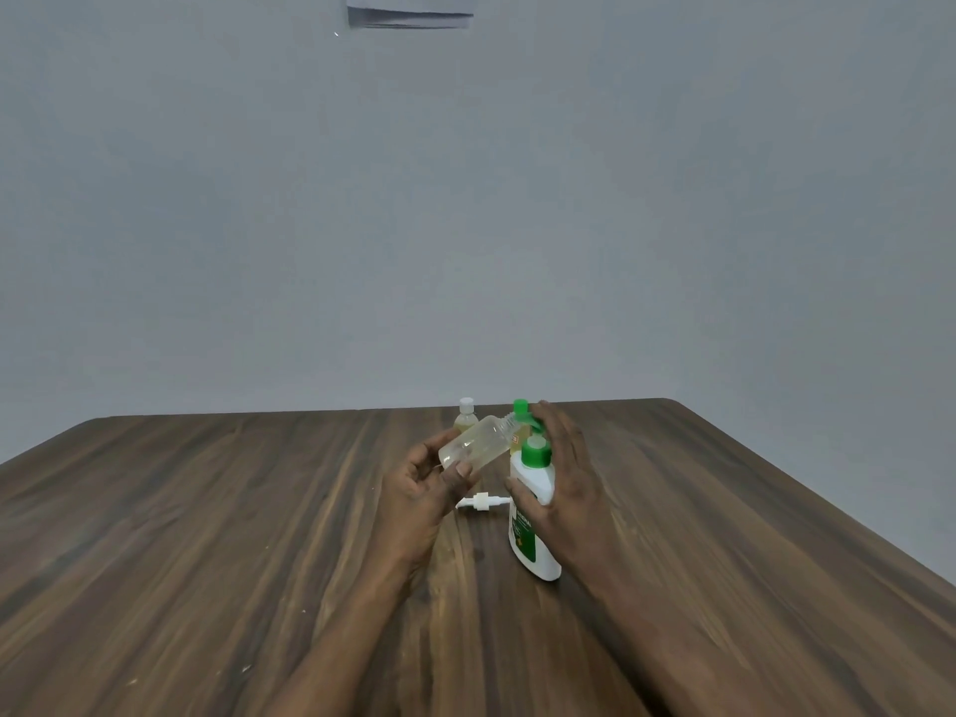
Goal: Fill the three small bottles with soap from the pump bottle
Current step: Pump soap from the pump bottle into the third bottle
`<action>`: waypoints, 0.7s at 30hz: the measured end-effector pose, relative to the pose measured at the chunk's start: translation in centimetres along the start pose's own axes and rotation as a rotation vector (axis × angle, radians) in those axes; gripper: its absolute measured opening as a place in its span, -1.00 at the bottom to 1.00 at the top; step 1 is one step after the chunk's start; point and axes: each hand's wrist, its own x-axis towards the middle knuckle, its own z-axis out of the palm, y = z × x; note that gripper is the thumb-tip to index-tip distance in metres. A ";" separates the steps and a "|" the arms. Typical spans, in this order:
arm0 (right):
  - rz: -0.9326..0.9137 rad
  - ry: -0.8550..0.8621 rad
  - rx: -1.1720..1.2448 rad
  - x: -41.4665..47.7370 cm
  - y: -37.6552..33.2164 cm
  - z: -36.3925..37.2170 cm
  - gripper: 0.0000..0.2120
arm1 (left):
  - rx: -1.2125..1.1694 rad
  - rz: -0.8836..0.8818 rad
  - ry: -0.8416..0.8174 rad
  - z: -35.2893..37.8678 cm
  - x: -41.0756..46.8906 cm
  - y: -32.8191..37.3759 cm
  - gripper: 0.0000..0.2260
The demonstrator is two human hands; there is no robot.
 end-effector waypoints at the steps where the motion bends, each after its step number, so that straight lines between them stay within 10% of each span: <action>1: -0.001 0.002 0.001 0.0 0.0 0.0 -0.28 | 0.009 0.005 -0.005 -0.1 -0.1 0.0 -0.62; 21: -0.047 -0.067 -0.041 0.4 0.1 -1.1 -0.44 | 0.033 0.026 0.079 -0.9 -0.3 -0.9 -0.66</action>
